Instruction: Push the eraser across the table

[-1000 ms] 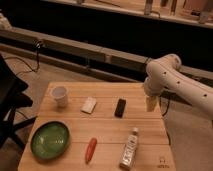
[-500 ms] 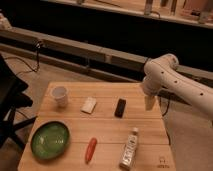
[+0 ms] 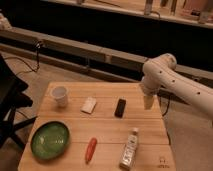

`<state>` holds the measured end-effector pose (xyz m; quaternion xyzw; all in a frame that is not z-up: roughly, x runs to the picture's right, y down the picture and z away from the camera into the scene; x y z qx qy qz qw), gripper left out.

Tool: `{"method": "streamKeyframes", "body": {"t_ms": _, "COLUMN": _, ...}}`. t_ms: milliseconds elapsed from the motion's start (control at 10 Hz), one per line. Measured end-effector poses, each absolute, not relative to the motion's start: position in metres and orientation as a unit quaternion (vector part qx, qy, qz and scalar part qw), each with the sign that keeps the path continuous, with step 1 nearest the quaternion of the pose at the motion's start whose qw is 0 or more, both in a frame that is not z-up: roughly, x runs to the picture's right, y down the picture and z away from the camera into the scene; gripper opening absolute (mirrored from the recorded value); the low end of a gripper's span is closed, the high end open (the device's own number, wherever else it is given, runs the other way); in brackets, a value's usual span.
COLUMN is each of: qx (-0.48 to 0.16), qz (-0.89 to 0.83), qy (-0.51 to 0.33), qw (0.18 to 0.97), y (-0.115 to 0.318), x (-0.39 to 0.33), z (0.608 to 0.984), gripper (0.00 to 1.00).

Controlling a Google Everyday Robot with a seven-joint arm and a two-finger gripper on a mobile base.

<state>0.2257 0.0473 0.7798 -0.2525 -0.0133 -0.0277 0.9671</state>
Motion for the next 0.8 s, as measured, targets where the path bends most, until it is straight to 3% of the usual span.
{"method": "streamKeyframes", "body": {"t_ms": 800, "qx": -0.249, "qz": -0.039, "qy": -0.015, "qw": 0.968, "y": 0.044, "x": 0.220, "z": 0.791, "gripper": 0.80}}
